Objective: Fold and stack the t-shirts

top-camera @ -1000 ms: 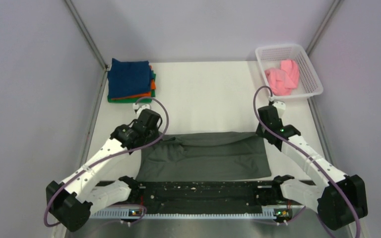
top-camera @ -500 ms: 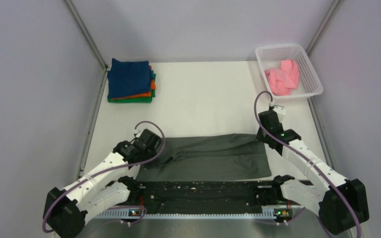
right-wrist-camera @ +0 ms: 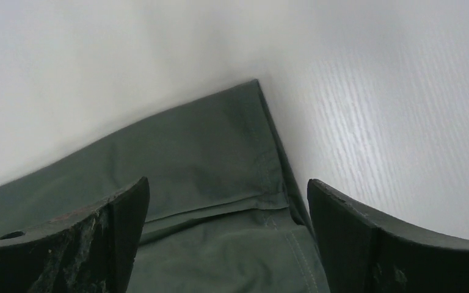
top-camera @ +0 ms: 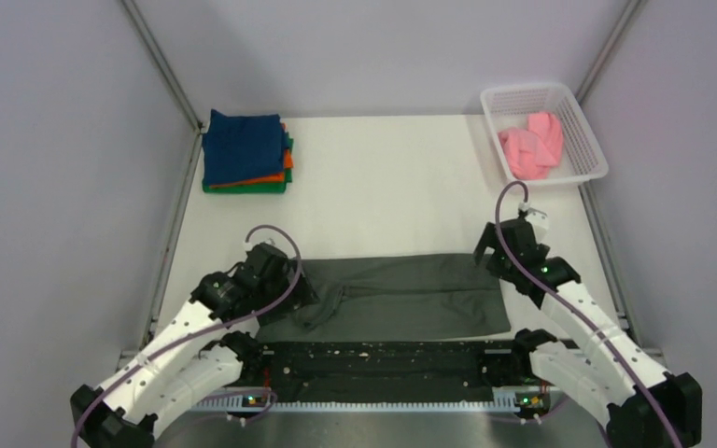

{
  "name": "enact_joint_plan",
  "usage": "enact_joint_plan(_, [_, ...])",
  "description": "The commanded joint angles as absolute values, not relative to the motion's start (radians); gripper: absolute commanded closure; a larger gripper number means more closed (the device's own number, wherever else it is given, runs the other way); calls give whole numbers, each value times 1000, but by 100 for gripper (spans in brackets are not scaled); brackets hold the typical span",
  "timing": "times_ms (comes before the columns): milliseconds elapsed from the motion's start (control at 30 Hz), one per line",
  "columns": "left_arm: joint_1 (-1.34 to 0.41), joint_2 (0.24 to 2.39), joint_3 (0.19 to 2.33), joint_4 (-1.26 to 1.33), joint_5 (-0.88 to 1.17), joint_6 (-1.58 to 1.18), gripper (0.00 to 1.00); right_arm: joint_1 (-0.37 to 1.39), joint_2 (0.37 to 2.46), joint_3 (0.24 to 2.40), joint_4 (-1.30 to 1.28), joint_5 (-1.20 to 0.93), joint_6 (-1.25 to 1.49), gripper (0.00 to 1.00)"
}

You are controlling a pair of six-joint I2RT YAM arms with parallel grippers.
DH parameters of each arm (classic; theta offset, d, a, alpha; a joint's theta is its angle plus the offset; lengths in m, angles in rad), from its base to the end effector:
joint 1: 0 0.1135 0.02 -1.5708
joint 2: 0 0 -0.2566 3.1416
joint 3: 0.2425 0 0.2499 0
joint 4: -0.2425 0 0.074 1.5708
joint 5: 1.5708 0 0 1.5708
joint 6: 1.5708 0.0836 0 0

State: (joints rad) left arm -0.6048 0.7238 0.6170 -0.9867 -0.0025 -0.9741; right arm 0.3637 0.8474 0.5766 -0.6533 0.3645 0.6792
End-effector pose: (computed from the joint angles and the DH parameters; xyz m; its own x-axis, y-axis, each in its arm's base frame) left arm 0.1216 -0.0838 0.1773 -0.8801 -0.3972 -0.2600 -0.2854 0.8804 -0.3788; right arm 0.1897 0.0403 0.1774 -0.6630 0.3756 -0.6475 0.3661 0.9172 0.1571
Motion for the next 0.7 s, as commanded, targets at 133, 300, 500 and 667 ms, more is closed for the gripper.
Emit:
enact_joint_plan(133, [-606,892,644,-582,-94,-989,1,371,905,567,-322,-108,562,1])
enact_joint_plan(300, [-597,1067,679,-613,-141,-996,1,371,1057,534,-198,-193,556,2])
enact_joint_plan(500, [-581,1113,577,-548,-124,-1022,1,370,1194,529,-148,-194,557,2])
enact_joint_plan(667, [-484,1199,481,-379,-83,-1014,1,371,1210,516,-143,-187,556,2])
